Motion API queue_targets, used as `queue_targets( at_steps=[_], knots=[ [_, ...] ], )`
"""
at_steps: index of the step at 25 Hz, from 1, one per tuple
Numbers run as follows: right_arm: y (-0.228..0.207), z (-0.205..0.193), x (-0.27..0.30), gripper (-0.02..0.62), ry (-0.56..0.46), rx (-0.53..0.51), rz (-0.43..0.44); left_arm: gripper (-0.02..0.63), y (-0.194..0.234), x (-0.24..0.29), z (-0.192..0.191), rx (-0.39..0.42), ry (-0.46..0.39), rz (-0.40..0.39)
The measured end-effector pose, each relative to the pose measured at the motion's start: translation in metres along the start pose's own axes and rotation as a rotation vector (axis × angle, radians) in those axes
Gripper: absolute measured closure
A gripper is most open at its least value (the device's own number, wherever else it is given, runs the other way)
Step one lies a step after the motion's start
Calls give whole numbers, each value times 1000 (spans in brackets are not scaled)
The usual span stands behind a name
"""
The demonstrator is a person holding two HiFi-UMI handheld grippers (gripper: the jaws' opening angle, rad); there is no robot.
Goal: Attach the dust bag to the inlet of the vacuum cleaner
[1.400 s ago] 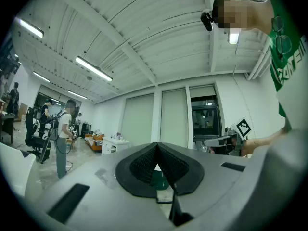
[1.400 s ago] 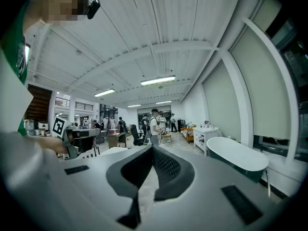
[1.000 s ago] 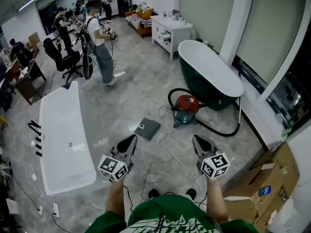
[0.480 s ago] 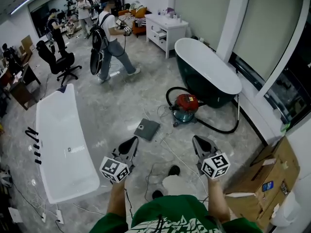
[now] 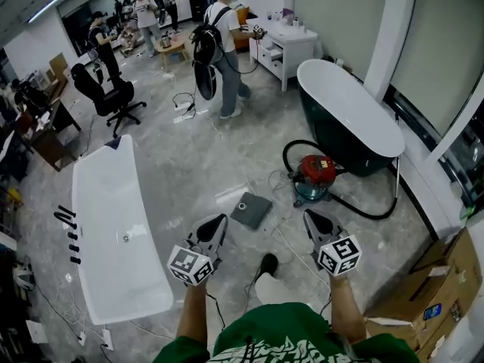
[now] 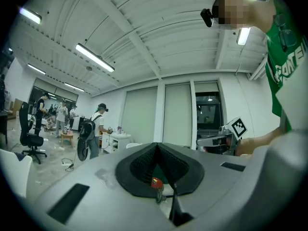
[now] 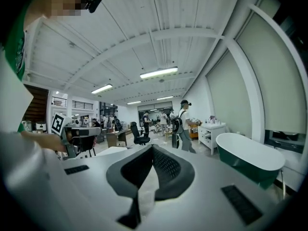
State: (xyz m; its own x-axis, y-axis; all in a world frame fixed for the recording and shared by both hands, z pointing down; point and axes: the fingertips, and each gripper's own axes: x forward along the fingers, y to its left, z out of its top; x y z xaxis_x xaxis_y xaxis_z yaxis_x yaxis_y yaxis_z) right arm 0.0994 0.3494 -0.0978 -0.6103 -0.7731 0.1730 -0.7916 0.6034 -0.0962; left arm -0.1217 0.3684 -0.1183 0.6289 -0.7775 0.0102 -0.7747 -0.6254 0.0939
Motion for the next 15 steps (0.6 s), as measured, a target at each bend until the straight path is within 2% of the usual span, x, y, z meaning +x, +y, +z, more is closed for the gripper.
queue_targets(
  at_steps=[6, 9, 15],
  knots=[
    [-38, 12, 83, 588, 15, 4, 44, 603, 60, 53, -1, 23, 65, -3],
    [-55, 22, 122, 588, 19, -19, 55, 603, 93, 78, 2, 25, 70, 1],
    [-97, 31, 173, 588, 32, -23, 66, 603, 127, 126, 0, -32, 52, 11]
  ],
)
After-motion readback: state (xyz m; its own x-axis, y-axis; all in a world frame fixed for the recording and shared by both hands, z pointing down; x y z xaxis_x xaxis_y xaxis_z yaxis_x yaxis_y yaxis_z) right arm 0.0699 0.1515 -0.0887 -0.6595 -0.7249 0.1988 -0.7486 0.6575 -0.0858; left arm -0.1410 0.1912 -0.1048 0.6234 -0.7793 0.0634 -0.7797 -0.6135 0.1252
